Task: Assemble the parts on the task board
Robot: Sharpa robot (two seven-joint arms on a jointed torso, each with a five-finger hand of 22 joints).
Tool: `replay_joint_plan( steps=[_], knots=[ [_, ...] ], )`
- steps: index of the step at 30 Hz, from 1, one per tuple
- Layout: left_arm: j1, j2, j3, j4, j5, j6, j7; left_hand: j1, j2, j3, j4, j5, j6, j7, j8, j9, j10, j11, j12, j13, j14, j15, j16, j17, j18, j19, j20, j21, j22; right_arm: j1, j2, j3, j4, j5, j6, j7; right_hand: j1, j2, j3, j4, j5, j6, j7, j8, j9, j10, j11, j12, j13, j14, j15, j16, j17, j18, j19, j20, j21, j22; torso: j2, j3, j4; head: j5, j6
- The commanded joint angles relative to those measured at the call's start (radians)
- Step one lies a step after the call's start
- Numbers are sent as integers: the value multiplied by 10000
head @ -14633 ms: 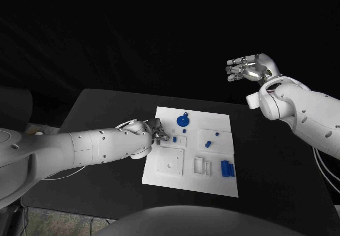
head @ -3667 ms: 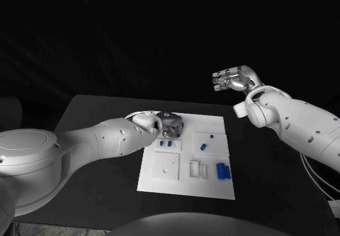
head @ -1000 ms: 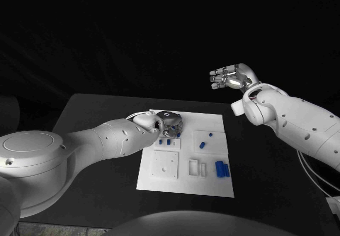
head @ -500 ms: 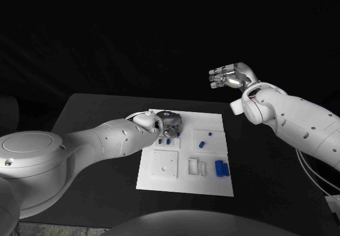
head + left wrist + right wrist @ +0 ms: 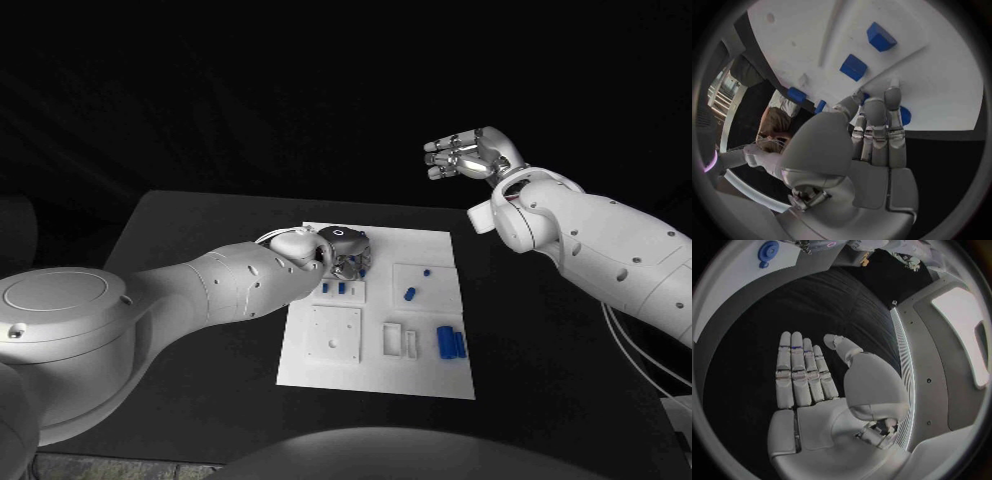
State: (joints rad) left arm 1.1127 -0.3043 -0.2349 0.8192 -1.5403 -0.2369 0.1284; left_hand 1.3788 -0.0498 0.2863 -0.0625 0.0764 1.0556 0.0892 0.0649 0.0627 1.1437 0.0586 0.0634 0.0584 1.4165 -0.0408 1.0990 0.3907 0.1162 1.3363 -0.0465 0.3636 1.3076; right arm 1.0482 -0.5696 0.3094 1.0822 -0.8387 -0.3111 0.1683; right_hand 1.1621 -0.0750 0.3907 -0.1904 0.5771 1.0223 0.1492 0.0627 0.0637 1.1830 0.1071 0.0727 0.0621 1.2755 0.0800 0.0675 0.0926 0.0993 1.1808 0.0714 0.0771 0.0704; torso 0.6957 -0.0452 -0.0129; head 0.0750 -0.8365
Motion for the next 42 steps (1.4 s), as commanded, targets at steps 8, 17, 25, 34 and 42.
replay_joint_plan(
  steps=[8, 17, 25, 34, 42],
  knots=[
    [-51, 51, -16, 27, 34, 154, 112, 172, 237, 67, 49, 3, 384, -26, -9, 22, 337, -88, -52, 1, 91, -84, 58, -17, 54, -19, -64, 39, 177, 2, 21, 5, 18, -83, 147, 61, 19, -84, 88, 2, 20, 96, -7, 3, 15, -17, 10, -38, -13, -71, 0, -8, -11, 68, -41, 3, -21, -13, 5, -7, 3, -8, 12],
    [-51, 38, -15, 32, 72, 127, 79, 240, 512, 78, -52, 122, 759, -51, -18, 22, 615, -166, -60, -1, 123, -151, 21, -57, -35, -24, -151, 90, 182, 2, 15, 5, 19, -87, 152, 57, 19, -84, 88, 2, 20, 96, -7, 3, 15, -17, 10, -38, -13, -71, 0, -8, -11, 68, -41, 3, -21, -13, 11, -9, -8, -33, 14],
    [-51, 12, -12, 56, 89, -36, 31, 238, 573, 70, -172, 145, 862, -28, -16, 24, 715, -172, -58, 0, 134, -147, 21, -72, -68, -34, -180, 127, 183, 2, 11, 5, 17, -97, 154, 56, 44, -69, 106, -6, 18, 119, -15, 2, 15, -16, 4, -40, -14, -70, -4, -8, -11, 69, -41, -1, -20, -13, 5, -2, 1, -50, 23],
    [-50, -124, 41, 214, 188, -419, 34, 216, 569, 64, -238, 137, 860, 16, -19, 22, 733, -140, -57, 0, 132, -92, 41, -74, -26, -37, -143, 158, 184, 1, -5, 5, 21, -101, 149, 63, 44, -69, 106, -6, 18, 119, -15, 2, 15, -16, 4, -40, -14, -70, -4, -8, -11, 69, -41, -1, -20, -13, -1, -10, 12, -73, 68],
    [-46, -400, 470, 685, 432, -591, 54, 218, 548, 79, -283, 147, 850, 60, -21, 20, 745, -104, -59, 0, 121, -24, 72, -83, 94, -45, -45, 202, 187, 1, -46, 5, 28, -103, 149, 68, 44, -69, 106, -6, 18, 119, -15, 2, 15, -16, 4, -40, -14, -70, -4, -8, -11, 69, -41, -1, -20, -13, -5, -16, 30, -71, 119]
  ],
)
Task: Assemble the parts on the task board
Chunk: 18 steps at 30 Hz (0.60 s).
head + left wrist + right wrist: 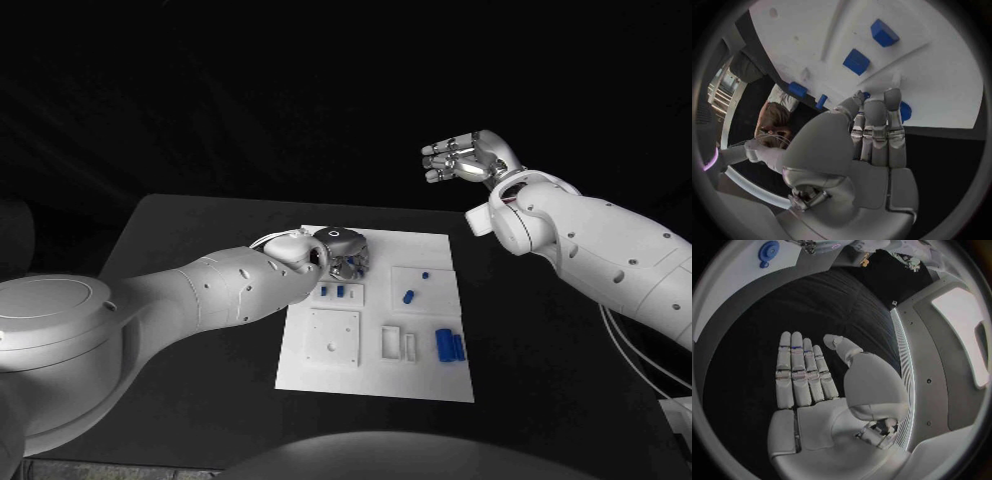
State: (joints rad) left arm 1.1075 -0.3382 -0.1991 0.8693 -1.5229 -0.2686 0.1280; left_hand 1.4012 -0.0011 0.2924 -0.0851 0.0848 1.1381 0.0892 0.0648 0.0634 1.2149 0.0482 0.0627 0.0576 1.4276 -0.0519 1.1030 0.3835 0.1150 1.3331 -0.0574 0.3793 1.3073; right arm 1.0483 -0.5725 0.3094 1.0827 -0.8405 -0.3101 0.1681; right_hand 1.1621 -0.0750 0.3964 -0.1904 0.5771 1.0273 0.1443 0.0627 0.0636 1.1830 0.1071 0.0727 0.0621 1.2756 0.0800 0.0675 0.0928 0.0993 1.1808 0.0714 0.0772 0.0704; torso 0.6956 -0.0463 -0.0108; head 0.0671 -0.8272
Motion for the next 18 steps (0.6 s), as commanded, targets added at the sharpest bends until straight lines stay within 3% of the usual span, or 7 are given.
replay_joint_plan(
  steps=[1, 6, 10, 18],
  knots=[
    [7, -123, 206, 291, 297, -281, 61, -4, 55, 36, -69, 79, 19, 70, -18, 13, 31, 8, -54, 6, 4, 99, 44, -21, 160, -23, 100, 67, 188, 0, -26, 5, 25, -85, 139, 70, 44, -69, 50, -6, 18, 69, 34, 2, 16, -16, 5, -40, -14, -70, -4, -8, -13, 69, -41, -1, -20, -13, -9, -8, 19, 5, 26],
    [30, -519, 609, 867, 470, -304, 27, -6, 41, 45, -80, 93, 10, 84, -19, 13, 23, 21, -51, 7, -1, 113, 45, -25, 174, -28, 111, 76, 190, 0, -100, 4, 36, -85, 135, 65, 39, -64, 53, 4, 16, 85, 34, 1, 15, -10, 6, -39, -14, -69, -3, -7, -14, 67, -46, 1, -20, -14, -14, -4, 34, -14, 19],
    [93, -904, 810, 1288, 607, -230, -24, -13, 27, 49, -85, 90, 13, 98, -18, 13, 32, 30, -52, 7, -5, 127, 49, -28, 186, -33, 121, 87, 190, 0, -167, 4, 46, -85, 135, 59, 39, -67, 53, 3, 21, 83, 31, 0, 15, -12, 5, -40, -15, -69, -2, -7, -14, 67, -43, 1, -19, -13, 1, -18, 29, -4, 41],
    [167, -1447, 884, 1627, 717, 3, -43, -87, -23, -2, -35, 96, -1, 87, -19, 11, 15, 33, -53, 6, -14, 132, 45, -36, 193, -52, 137, 87, 184, -1, -246, 4, 55, -85, 136, 51, 39, -67, 53, 3, 21, 83, 31, 0, 15, -12, 5, -40, -15, -69, -2, -7, -14, 67, -43, 1, -19, -13, 7, -15, 27, 35, 47]
  ],
)
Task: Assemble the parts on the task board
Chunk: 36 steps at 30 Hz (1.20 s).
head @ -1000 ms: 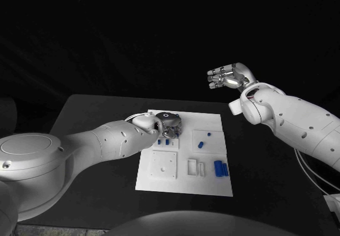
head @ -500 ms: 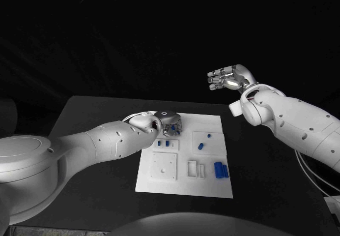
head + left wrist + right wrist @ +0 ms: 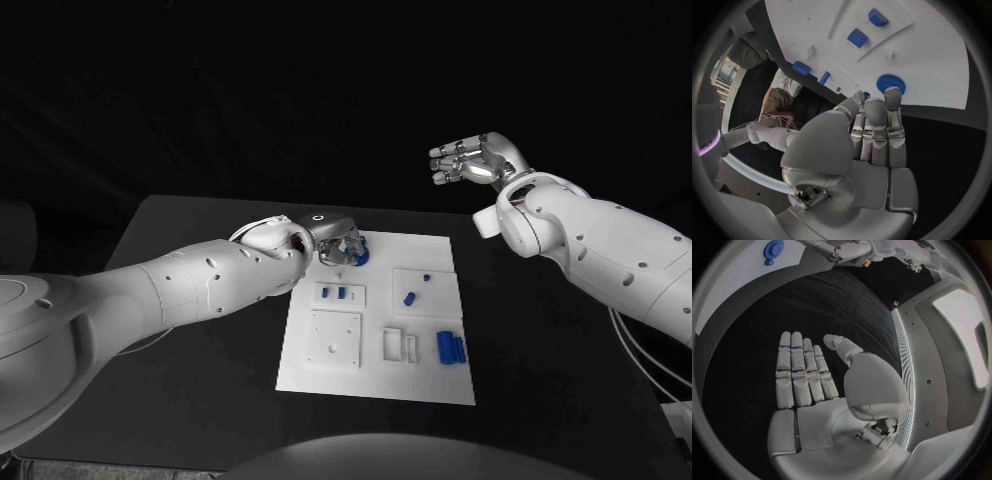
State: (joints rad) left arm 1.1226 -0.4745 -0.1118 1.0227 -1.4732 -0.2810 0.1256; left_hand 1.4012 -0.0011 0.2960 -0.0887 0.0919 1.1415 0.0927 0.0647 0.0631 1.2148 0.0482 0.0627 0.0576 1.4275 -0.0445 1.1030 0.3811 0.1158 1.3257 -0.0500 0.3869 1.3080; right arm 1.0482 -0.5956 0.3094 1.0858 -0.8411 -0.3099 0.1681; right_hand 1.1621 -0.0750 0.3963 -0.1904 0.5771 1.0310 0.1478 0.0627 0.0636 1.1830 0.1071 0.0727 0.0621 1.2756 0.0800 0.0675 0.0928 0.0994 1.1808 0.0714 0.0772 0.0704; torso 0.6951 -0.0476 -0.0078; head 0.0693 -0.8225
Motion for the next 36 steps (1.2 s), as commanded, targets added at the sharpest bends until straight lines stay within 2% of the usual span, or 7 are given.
replay_joint_plan(
  steps=[1, 7, 9, 12, 17, 24, 36],
  knots=[
    [18, -138, 10, 115, 228, 134, -20, -87, -22, -37, 0, 24, -35, 52, -19, 14, 16, 32, -53, 7, -12, 58, 45, -12, 185, 22, 62, 12, 177, -1, -21, 3, 23, -80, 134, 51, 39, -67, 53, 3, 21, 46, -4, 0, 15, -12, 5, -40, -15, -69, -2, -7, -14, 66, -43, 1, -19, -13, 11, -5, 0, 16, 2],
    [-1, -350, 8, 150, 279, 132, 5, -86, -55, -60, 20, 13, -51, 59, -23, 12, 7, 40, -54, 6, -12, 59, 48, -15, 184, 18, 60, 14, 174, -4, -36, 3, 32, -80, 138, 49, 44, -66, 54, 1, 20, 52, -3, 1, 16, -10, 6, -40, -15, -69, -2, -8, -15, 68, -41, 0, -20, -14, 13, -6, 0, 74, 22],
    [-15, -390, 6, 111, 290, 137, 10, -86, -55, -60, 20, 13, -51, 59, -23, 12, 7, 40, -54, 6, -12, 59, 48, -15, 184, 18, 60, 14, 174, -5, -40, 3, 36, -80, 140, 50, 44, -66, 54, 1, 20, 52, -3, 1, 16, -10, 6, -40, -15, -69, -2, -8, -15, 68, -41, 0, -20, -14, 17, -6, -26, 92, 31],
    [-41, -421, 4, 49, 298, 170, 11, -66, -60, -56, 20, 22, -46, 66, -18, 14, 14, 44, -52, 7, -12, 63, 53, -15, 184, 25, 56, 19, 174, -8, -49, 3, 39, -80, 153, 47, 53, -98, 40, -21, 15, 52, -4, 1, 16, -7, 4, -39, -14, -67, -3, -7, -15, 69, -40, -1, -20, -14, 17, -7, -29, 89, 20],
    [-104, -406, -8, -70, 302, 253, 14, -52, -65, -53, 16, 29, -42, 69, -18, 14, 20, 46, -52, 7, -12, 67, 58, -14, 184, 25, 55, 20, 174, -11, -65, 3, 43, -83, 154, 34, 75, -92, -1, -43, 23, 51, -3, 0, 15, -6, 5, -40, -15, -68, -2, -9, -17, 69, -37, -1, -20, -14, 13, 2, -19, 113, 15],
    [-203, -331, -53, -292, 299, 364, 16, -40, -75, -47, 24, 43, -51, 67, -19, 14, 9, 48, -53, 7, -17, 74, 61, -18, 186, 16, 64, 23, 175, -13, -66, 3, 54, -87, 154, 27, 78, -90, -4, -48, 21, 52, -1, 1, 15, -4, 4, -39, -14, -67, -3, -8, -17, 69, -38, 0, -20, -14, 14, 4, -35, 139, 12],
    [-304, -253, -95, -462, 297, 420, 40, -20, -72, -37, 22, 47, -47, 70, -19, 14, 12, 48, -53, 7, -17, 75, 65, -19, 192, 11, 69, 27, 176, -16, -67, 3, 60, -90, 157, 24, 78, -77, 1, -55, 25, 53, -2, 0, 15, -6, 5, -40, -14, -68, -3, -9, -19, 71, -37, -2, -21, -14, 17, 8, -25, 104, -15]
  ],
)
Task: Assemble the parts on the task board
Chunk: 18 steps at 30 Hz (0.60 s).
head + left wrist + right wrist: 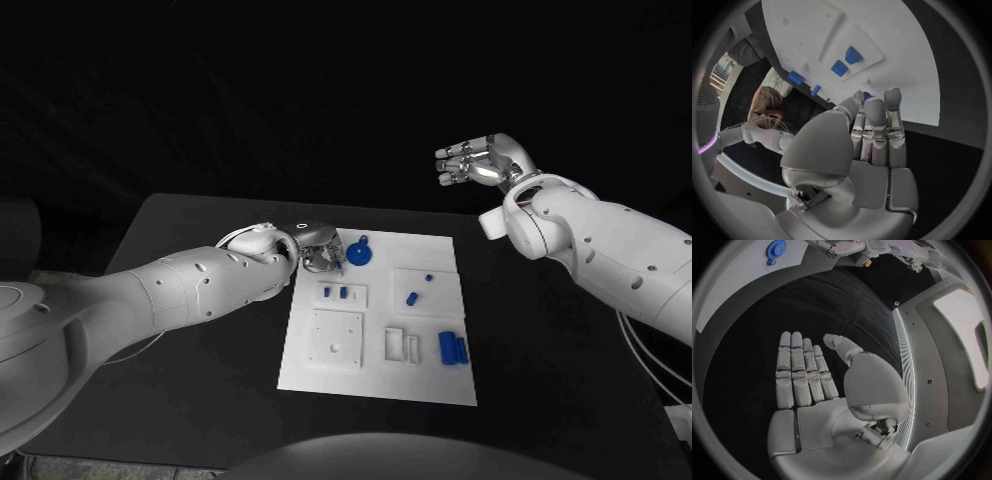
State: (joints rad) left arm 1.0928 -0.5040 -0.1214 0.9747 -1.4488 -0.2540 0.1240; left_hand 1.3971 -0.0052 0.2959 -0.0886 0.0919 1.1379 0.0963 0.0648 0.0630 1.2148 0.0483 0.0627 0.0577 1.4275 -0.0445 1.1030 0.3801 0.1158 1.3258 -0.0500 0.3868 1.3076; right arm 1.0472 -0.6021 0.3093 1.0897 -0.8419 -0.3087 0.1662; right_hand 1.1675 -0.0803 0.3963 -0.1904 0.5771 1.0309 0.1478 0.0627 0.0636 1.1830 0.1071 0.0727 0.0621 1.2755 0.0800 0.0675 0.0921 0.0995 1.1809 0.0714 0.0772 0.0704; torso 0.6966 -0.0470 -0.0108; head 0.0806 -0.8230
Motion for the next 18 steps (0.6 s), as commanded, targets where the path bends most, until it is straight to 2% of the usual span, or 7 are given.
replay_joint_plan(
  steps=[1, 18],
  knots=[
    [-8, 46, 0, 20, 53, 161, 57, 20, -32, -37, 21, 47, -11, 34, -19, 14, 12, 48, -53, 6, -17, 76, 66, -10, 192, 10, 69, 27, 180, -5, -3, 4, 21, -82, 145, 43, 24, -24, 1, -55, 25, 53, -2, 0, 15, -6, 5, -40, -14, -68, -3, -9, -11, 70, -38, -2, -21, -14, 1, 2, 5, -9, -11],
    [-20, 115, -51, -34, 50, 410, 41, 31, -23, -44, 28, 32, -7, 32, -20, 15, 20, 46, -53, 6, -24, 78, 67, -19, 193, -9, 75, 29, 177, -7, 16, 4, 18, -85, 151, 43, 13, -16, 6, -60, 26, 58, -3, 1, 15, -5, 4, -40, -14, -65, -4, -8, -13, 71, -35, -2, -20, -13, 1, 1, 2, -21, -32]
  ],
)
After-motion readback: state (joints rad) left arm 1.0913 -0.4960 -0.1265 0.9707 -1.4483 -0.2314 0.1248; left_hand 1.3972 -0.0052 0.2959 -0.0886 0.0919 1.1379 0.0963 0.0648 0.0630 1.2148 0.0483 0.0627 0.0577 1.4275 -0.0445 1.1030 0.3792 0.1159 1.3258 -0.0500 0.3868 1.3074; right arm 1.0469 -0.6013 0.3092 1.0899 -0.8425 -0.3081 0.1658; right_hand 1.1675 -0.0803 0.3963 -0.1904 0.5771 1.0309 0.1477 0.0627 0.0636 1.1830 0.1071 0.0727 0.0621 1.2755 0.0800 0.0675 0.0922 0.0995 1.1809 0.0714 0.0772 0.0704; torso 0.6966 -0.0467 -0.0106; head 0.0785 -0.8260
